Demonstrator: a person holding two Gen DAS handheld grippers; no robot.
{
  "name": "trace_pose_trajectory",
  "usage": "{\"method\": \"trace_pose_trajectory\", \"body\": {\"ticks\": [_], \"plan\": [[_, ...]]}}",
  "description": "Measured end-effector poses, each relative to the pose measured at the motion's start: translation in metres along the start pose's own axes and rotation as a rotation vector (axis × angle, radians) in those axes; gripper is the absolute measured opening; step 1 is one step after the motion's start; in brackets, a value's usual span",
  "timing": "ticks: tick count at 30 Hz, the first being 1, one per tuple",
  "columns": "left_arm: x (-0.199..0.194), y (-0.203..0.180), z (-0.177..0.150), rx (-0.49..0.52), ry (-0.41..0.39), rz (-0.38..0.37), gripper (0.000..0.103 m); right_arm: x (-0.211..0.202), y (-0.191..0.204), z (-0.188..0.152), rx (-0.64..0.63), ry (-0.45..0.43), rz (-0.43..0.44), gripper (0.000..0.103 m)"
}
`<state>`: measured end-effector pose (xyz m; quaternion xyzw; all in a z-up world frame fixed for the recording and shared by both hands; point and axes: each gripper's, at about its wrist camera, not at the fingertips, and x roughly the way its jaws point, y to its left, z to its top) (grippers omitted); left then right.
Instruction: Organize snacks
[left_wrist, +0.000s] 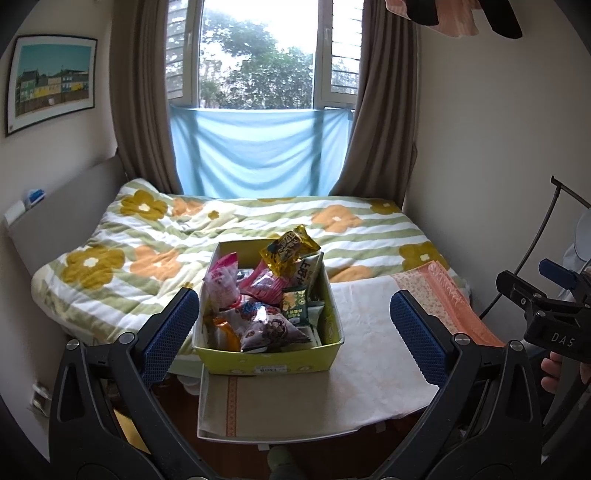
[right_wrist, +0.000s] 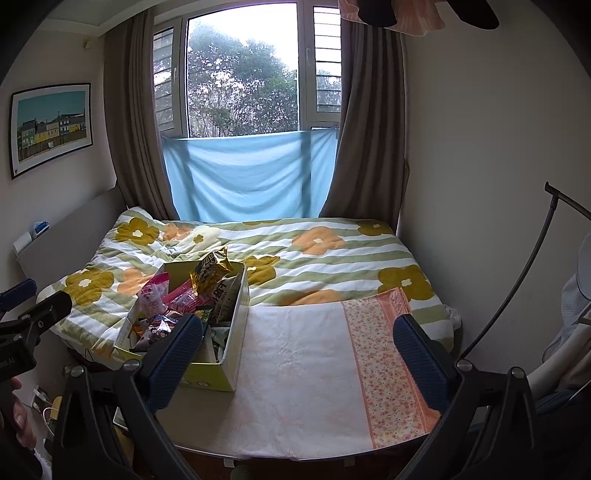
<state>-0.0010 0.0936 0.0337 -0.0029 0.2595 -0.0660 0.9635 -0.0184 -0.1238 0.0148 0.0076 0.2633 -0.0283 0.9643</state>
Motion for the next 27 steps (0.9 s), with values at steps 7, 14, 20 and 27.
{"method": "trace_pose_trajectory", "body": {"ticks": [7, 14, 20, 27], "plan": [[0.0049, 0.0015, 0.0003, -0.001, 0.012, 0.01, 0.103, 0.0016, 0.0001, -0.0005, 0.002, 0.002, 0.0, 0.103], [0.0041, 0.0021, -0.0005, 0.007, -0.017, 0.046, 0.103, -0.0019, 0.0064, -0.0017, 0.0, 0.0, 0.004, 0.103], [0.0031, 0.002, -0.0011, 0.011, -0.033, 0.054, 0.103, 0.0033, 0.0026, -0.0008, 0.004, 0.002, 0.001, 0.103], [0.0031, -0.0024, -0.0067, 0.022, -0.031, 0.048, 0.103, 0.0038, 0.0025, -0.0004, 0.004, 0.002, 0.001, 0.103]]}}
